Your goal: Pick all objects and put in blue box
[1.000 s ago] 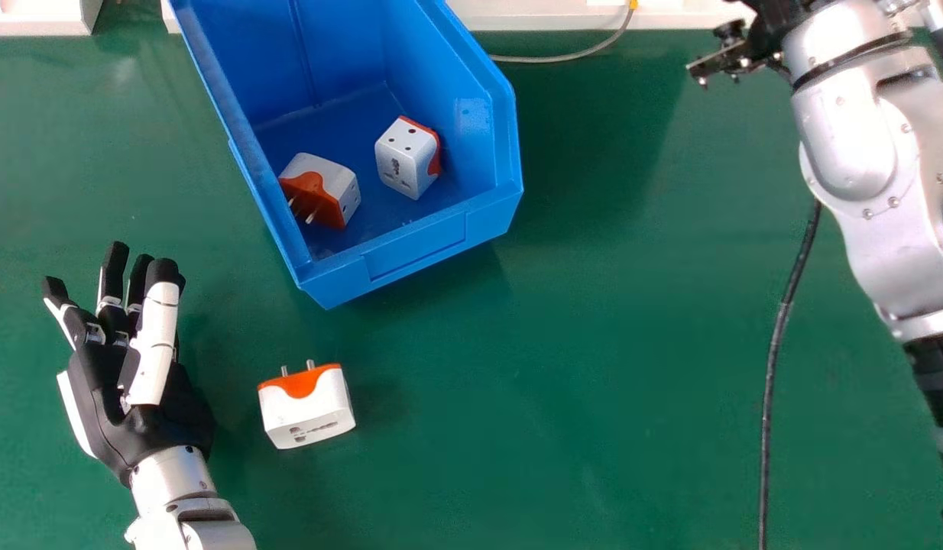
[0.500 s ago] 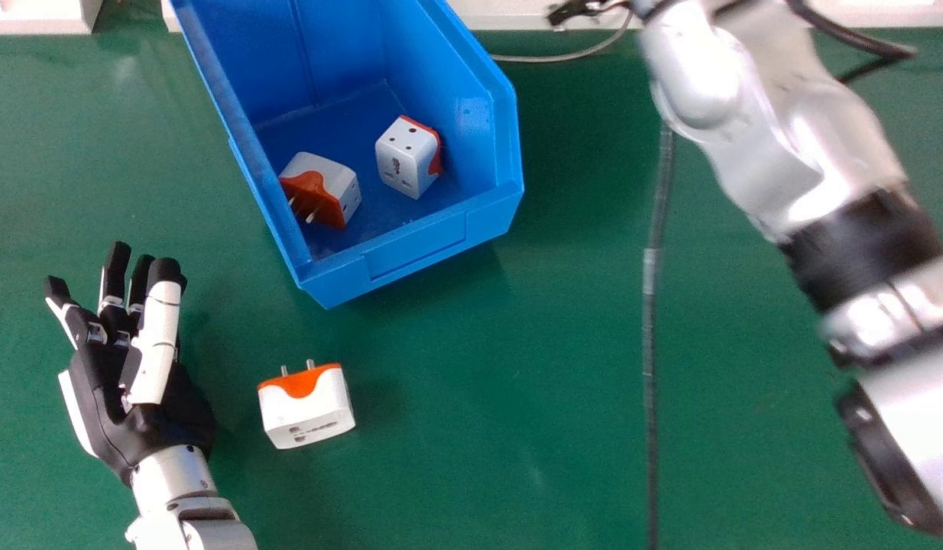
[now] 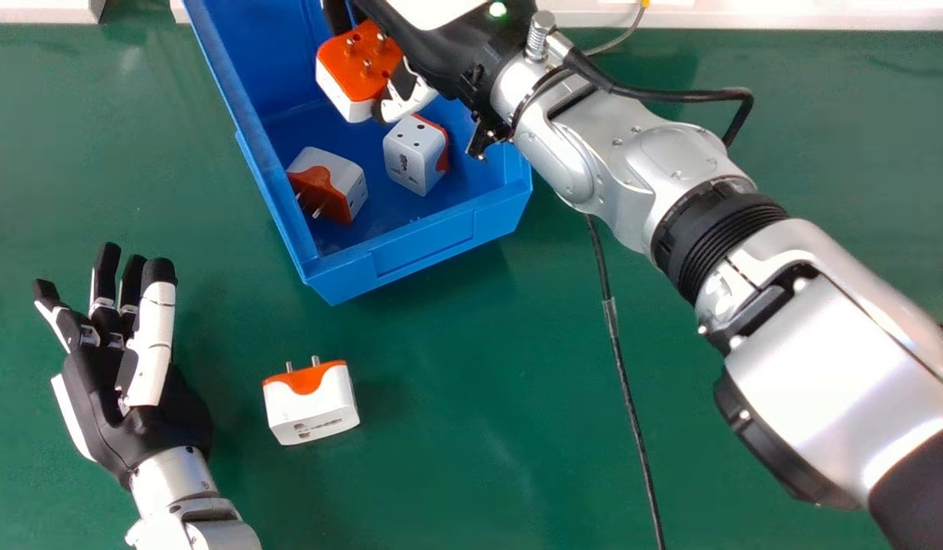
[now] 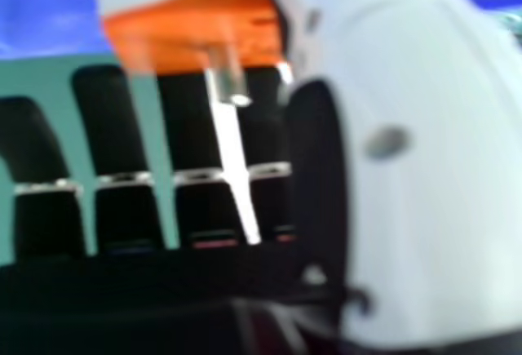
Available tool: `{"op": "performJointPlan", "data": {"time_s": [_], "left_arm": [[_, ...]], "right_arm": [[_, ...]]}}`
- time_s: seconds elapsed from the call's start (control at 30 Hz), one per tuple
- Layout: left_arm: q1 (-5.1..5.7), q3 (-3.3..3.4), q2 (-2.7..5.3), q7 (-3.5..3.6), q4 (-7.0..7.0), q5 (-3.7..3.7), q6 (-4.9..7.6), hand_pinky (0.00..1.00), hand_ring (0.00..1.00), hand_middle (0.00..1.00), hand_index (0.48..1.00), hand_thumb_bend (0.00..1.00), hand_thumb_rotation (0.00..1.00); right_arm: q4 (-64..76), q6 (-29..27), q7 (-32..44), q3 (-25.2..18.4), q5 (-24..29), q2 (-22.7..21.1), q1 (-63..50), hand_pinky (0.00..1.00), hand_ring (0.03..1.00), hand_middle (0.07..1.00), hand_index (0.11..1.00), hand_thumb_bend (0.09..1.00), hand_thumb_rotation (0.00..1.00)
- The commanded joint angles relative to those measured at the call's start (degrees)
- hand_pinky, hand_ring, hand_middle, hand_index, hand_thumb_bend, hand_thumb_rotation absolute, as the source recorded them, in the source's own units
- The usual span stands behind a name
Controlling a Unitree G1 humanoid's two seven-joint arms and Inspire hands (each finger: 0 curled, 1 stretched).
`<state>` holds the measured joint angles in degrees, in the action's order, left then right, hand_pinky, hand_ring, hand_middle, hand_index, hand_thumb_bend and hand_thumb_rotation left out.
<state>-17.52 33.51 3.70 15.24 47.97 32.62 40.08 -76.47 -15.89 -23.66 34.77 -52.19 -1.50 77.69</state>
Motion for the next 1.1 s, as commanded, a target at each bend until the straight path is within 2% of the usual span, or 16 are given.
{"op": "performJointPlan", "data": {"time_s": [0.0,0.1,0.2,0.4,0.53,0.57,0.63,0.67,0.73,0.97,1.07], "left_arm": [[0.53,-0.13,0.02,0.33,-0.82,0.04,0.86,0.82,0.86,0.88,0.855,0.7,0.11],[0.44,0.01,0.03,1.42,-0.71,0.83,0.54,0.83,0.87,0.88,0.851,0.7,0.11],[0.37,-0.03,-0.23,2.13,-0.46,0.97,0.6,0.83,0.88,0.89,0.861,0.7,0.11],[0.03,-0.16,-0.41,1.56,-0.35,0.87,0.29,0.83,0.87,0.89,0.863,0.71,0.1],[-0.01,-0.3,-0.42,1.22,-0.23,0.48,0.68,0.82,0.87,0.88,0.861,0.71,0.11],[-0.01,-0.3,-0.42,1.21,-0.2,0.49,0.71,0.82,0.87,0.88,0.862,0.7,0.11],[-0.03,-0.33,-0.38,1.16,-0.16,0.45,0.8,0.82,0.87,0.88,0.862,0.7,0.11],[-0.04,-0.3,-0.33,1.26,-0.18,0.57,0.75,0.82,0.87,0.88,0.862,0.7,0.11],[-0.01,-0.26,-0.15,1.43,-0.37,0.85,0.61,0.82,0.87,0.88,0.859,0.71,0.11],[0.24,-0.3,-0.07,1.33,-0.6,0.81,0.54,0.82,0.87,0.88,0.857,0.7,0.09],[0.3,-0.39,-0.29,1.42,-0.4,0.63,0.43,0.83,0.87,0.88,0.858,0.71,0.1]], "right_arm": [[0.2,1.5,0.7,1.2,-0.2,0.9,3.2,0.31,0.459,0.569,0.509,0.49,0.0],[0.1,3.5,0.3,4.0,-2.2,1.4,3.0,0.31,0.452,0.56,0.518,0.491,0.0],[0.0,4.1,-0.2,5.6,-2.9,1.5,2.8,0.31,0.445,0.541,0.525,0.493,0.0],[0.0,3.0,-2.2,6.7,-2.6,1.2,2.7,0.31,0.448,0.534,0.526,0.494,0.0],[-0.1,3.5,-0.9,8.8,-4.2,0.8,3.4,0.33,0.465,0.544,0.534,0.493,0.0],[-0.2,4.4,-0.4,9.9,-5.1,0.7,3.6,0.42,0.59,0.677,0.648,0.575,0.0],[0.1,5.1,-0.4,10.8,-6.0,0.6,3.8,0.6,0.834,0.892,0.844,0.802,0.1],[0.2,5.3,-0.7,11.0,-6.1,0.6,3.8,0.6,0.834,0.892,0.844,0.802,0.1],[0.7,4.9,-1.9,10.8,-6.0,0.3,3.7,0.76,0.965,0.978,0.966,0.933,0.22],[3.4,4.6,-8.4,9.0,-4.9,-0.9,2.2,0.96,1.0,1.0,1.0,0.999,0.38],[6.2,4.1,-9.3,7.0,-3.3,-1.8,1.3,0.99,1.0,1.0,1.0,1.0,0.42]]}}
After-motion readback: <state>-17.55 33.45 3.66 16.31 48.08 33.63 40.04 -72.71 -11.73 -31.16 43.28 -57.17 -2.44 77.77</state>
